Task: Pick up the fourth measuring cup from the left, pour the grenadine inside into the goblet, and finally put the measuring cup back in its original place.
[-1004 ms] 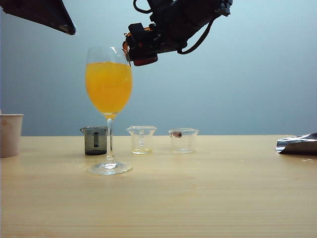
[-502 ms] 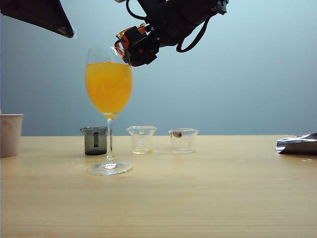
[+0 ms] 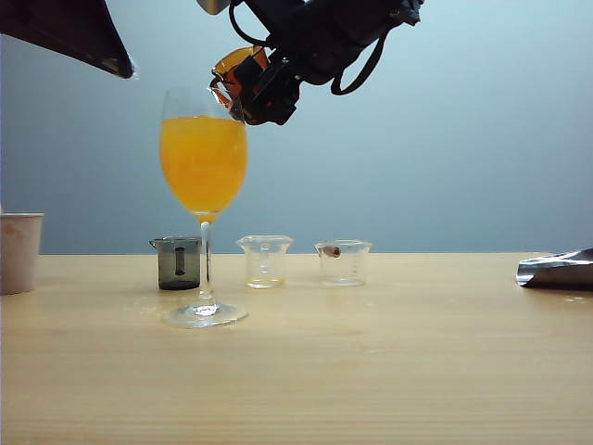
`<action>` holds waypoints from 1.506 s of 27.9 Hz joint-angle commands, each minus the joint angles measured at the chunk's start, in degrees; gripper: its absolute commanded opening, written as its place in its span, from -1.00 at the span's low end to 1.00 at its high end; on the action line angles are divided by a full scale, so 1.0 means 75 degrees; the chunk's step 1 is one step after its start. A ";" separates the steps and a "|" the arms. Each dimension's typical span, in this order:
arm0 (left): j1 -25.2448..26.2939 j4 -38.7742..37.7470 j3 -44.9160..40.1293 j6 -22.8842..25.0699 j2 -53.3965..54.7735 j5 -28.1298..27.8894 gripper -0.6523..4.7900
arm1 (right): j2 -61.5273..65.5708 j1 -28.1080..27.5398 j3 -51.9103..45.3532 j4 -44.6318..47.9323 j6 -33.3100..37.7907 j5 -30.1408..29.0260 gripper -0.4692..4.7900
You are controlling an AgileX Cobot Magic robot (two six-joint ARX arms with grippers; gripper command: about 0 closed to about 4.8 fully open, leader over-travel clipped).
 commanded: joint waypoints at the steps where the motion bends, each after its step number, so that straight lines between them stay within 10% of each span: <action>1: -0.0015 0.0020 0.0035 0.0012 -0.0003 -0.0026 -0.78 | -0.0047 0.0073 0.0070 0.0262 -0.0341 0.0213 -0.18; 42: -0.0015 -0.0230 -0.0015 0.0032 0.0140 -0.0221 -0.78 | -0.0047 0.0551 0.0146 0.0525 -0.2993 0.1393 -0.19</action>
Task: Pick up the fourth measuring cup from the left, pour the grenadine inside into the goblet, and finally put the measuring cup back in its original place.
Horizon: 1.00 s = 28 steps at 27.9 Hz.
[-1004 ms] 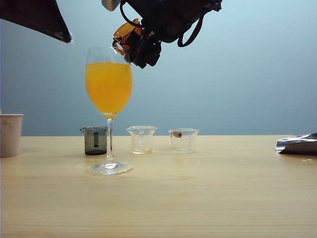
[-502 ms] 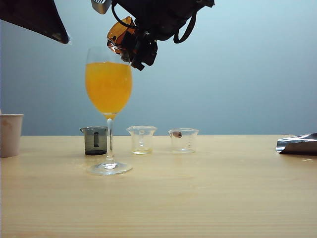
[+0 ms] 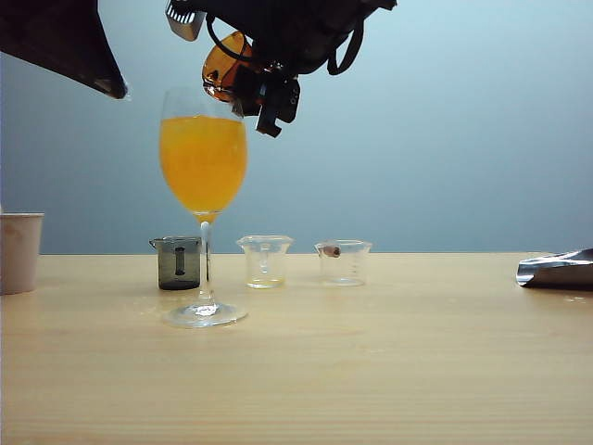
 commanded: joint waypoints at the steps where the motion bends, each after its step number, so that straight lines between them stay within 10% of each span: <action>1: -0.0015 0.0055 0.0015 0.0026 -0.0015 -0.0023 -0.78 | -0.0050 0.0055 0.0134 0.0347 -0.0099 0.0032 -0.19; 28: -0.0015 0.0026 0.0015 0.0023 -0.0015 -0.0023 -0.78 | -0.0204 0.0557 0.0344 0.0358 -0.0697 0.0641 -0.19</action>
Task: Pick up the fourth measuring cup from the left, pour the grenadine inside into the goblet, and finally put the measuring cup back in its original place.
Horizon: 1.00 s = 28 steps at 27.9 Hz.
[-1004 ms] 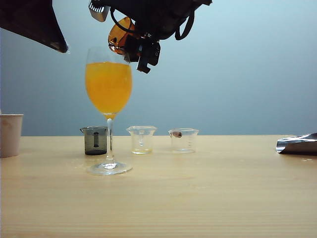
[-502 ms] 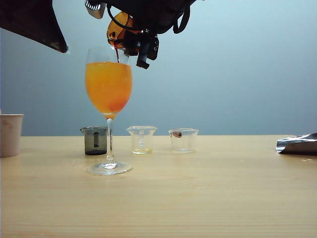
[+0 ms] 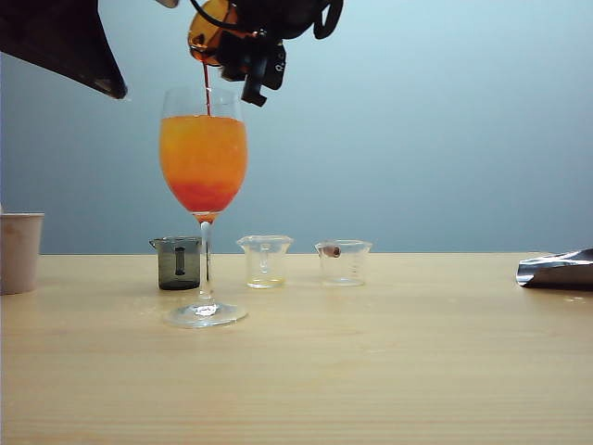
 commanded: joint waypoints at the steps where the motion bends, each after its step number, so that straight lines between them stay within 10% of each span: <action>1: -0.0015 0.0012 0.0012 0.0023 -0.0015 -0.0023 -0.78 | -0.0125 0.0108 0.0041 0.0122 -0.0055 0.0079 -0.19; 28: -0.0015 -0.0076 0.0012 0.0023 -0.0015 -0.0023 -0.78 | -0.0335 0.0119 0.0041 -0.0090 -0.0632 0.0099 -0.19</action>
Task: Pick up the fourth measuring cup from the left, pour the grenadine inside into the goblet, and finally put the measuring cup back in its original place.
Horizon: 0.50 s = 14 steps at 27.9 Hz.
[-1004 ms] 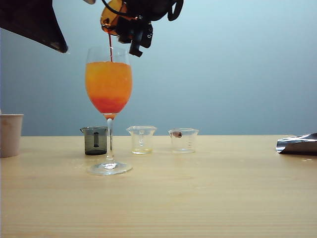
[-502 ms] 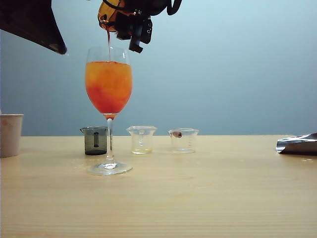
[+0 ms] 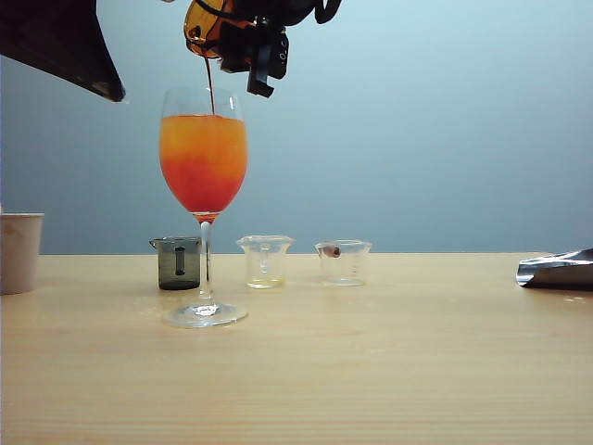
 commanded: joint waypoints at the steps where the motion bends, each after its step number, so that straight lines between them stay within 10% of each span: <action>1: -0.0015 0.0026 0.0012 0.0023 -0.0015 -0.0020 -0.78 | -0.0119 0.0035 0.0044 0.0187 -0.0023 0.0012 -0.19; 14: -0.0015 -0.0131 0.0012 0.0023 -0.0017 -0.0020 -0.78 | -0.0195 0.0099 0.0052 -0.0041 -0.0262 -0.0050 -0.19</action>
